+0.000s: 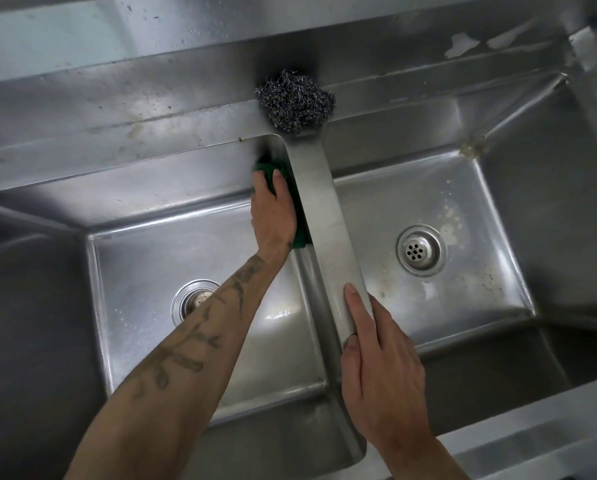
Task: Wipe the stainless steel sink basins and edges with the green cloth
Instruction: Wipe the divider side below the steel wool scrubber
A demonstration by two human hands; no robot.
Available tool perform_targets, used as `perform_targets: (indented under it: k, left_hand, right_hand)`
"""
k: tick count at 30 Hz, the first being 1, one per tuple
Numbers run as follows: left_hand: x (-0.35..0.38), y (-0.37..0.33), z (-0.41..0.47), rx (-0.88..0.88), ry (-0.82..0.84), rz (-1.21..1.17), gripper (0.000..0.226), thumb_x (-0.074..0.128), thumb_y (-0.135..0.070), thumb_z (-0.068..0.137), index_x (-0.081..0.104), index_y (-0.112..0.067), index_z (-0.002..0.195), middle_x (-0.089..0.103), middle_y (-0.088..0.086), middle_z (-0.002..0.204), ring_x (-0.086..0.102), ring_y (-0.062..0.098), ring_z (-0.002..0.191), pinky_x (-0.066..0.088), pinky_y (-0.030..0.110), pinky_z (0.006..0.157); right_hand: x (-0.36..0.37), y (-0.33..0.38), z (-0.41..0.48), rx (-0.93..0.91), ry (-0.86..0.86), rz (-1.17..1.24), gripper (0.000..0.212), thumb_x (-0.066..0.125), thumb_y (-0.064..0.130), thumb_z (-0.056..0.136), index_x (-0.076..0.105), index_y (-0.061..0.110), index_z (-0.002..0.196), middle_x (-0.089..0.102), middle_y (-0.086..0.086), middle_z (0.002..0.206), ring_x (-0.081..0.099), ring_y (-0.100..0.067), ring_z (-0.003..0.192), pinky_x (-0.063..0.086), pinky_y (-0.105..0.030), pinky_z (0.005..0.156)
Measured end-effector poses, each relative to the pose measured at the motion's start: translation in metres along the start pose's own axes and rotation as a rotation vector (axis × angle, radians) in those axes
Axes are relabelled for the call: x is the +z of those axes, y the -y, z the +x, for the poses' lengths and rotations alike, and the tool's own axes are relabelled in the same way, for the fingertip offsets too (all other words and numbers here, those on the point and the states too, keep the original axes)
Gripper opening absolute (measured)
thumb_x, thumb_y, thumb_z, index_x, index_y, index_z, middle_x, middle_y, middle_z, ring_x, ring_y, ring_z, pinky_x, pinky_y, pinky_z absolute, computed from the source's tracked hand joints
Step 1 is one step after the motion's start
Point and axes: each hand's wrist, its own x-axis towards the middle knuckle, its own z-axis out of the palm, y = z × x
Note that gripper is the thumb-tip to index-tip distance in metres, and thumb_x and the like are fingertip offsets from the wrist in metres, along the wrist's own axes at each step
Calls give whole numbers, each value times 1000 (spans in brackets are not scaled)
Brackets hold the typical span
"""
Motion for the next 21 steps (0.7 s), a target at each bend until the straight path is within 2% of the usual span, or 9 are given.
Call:
perform_targets:
  k: [2, 4, 7, 10, 13, 16, 18, 21]
  left_hand:
    - [-3, -2, -3, -17, 5, 39, 24, 35, -40, 113, 44, -20, 105, 65, 6, 102, 59, 34, 101, 41, 44, 82]
    - [-8, -9, -13, 76, -28, -2, 22, 36, -41, 112, 43, -28, 96, 62, -1, 95, 57, 26, 92, 41, 42, 79]
    - [-12, -11, -24, 178, -51, -82, 23, 38, -41, 113, 38, -37, 90, 54, -6, 86, 50, 19, 83, 42, 33, 76]
    - [-1, 11, -7, 121, -60, -8, 21, 37, -42, 113, 42, -31, 95, 58, 0, 92, 53, 26, 88, 47, 45, 83]
    - [11, 43, 8, -27, 6, 112, 26, 32, -50, 111, 45, -28, 116, 64, 9, 107, 60, 35, 100, 50, 59, 96]
    - [16, 53, 7, -72, 16, 129, 28, 31, -50, 110, 46, -27, 110, 65, 8, 105, 61, 34, 97, 50, 61, 97]
    - [14, 46, -4, -73, 4, 94, 26, 33, -47, 111, 45, -28, 100, 65, 4, 97, 59, 27, 88, 51, 57, 93]
    - [2, 28, -41, -79, 2, 10, 26, 35, -43, 113, 45, -30, 93, 65, -3, 88, 56, 15, 77, 47, 39, 76]
  right_hand:
    - [0, 0, 0, -2, 3, 6, 76, 49, 25, 100, 12, 40, 165, 53, -6, 153, 58, -24, 133, 49, -40, 107]
    - [-1, 0, 0, -10, -8, 3, 71, 47, 25, 100, 18, 36, 165, 53, -6, 153, 57, -23, 134, 46, -37, 108]
    - [-1, -1, 1, -27, -4, 3, 66, 43, 27, 101, 24, 32, 164, 51, -6, 154, 56, -23, 135, 49, -40, 107]
    - [1, -3, 1, -23, 17, 7, 68, 45, 28, 101, 21, 34, 165, 52, -6, 155, 57, -24, 135, 44, -37, 109]
    - [4, -5, 2, -19, 20, 1, 69, 46, 30, 100, 21, 33, 165, 53, -7, 154, 59, -25, 132, 40, -36, 108]
    - [1, -4, 3, -35, 5, -8, 65, 41, 33, 100, 27, 30, 163, 53, -7, 153, 60, -26, 131, 45, -39, 107]
    - [1, -4, 2, -40, 7, -4, 66, 40, 30, 99, 28, 29, 164, 51, -7, 154, 59, -26, 132, 51, -42, 105]
    - [1, -5, 3, -43, 47, -7, 72, 48, 29, 97, 22, 31, 165, 49, -7, 155, 58, -25, 133, 51, -44, 106]
